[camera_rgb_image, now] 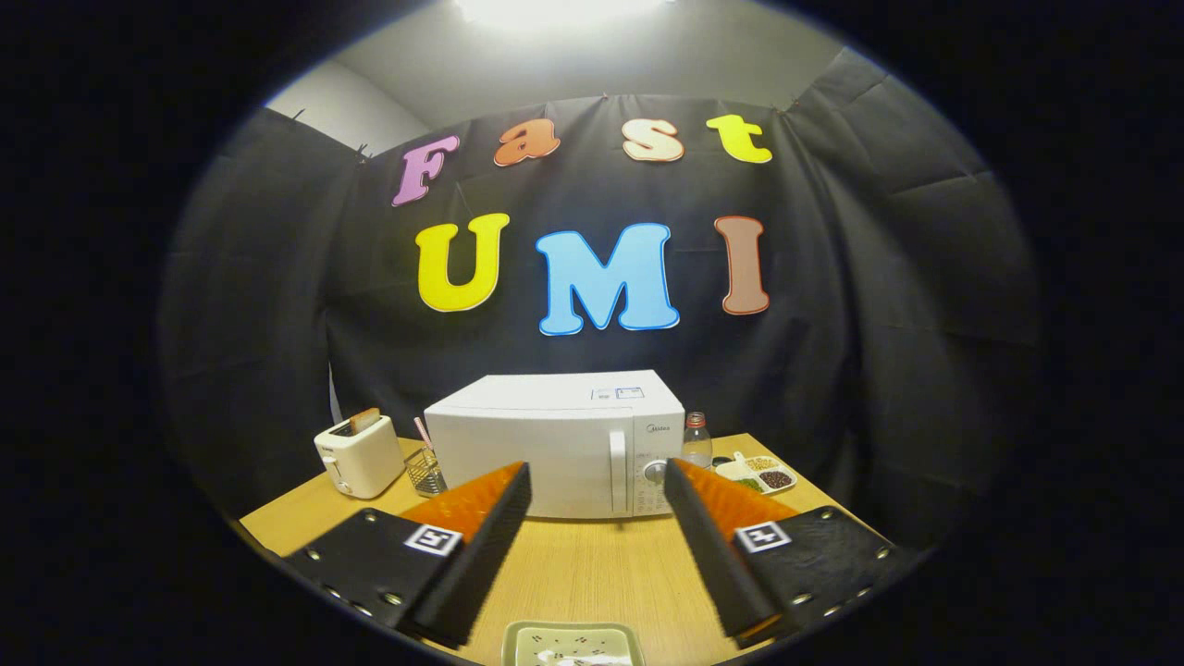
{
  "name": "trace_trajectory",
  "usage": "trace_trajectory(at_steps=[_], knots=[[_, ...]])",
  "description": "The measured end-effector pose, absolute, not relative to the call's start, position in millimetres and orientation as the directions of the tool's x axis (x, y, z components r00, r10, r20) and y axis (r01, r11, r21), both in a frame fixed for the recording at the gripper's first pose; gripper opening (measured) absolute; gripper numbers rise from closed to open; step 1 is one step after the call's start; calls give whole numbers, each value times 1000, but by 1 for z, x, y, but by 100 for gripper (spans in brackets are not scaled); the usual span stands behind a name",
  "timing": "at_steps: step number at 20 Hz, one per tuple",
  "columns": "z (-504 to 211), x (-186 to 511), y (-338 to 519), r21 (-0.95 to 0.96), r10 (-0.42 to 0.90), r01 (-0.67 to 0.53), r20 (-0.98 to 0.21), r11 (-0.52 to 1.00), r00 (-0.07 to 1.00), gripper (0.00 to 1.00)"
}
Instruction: Open the microwave, put the food inside, and close the microwave door.
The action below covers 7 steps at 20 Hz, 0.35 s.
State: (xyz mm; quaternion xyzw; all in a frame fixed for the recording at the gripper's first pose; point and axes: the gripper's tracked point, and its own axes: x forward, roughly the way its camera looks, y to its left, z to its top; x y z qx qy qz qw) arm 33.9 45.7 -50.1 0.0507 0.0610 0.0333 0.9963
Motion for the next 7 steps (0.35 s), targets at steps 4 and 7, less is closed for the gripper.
trace_trajectory(at_steps=[4,7], knots=[[-44,25,45,71,78,-72,-89,995,993,98],[-39,25,43,58,86,-82,-76,995,993,98]])
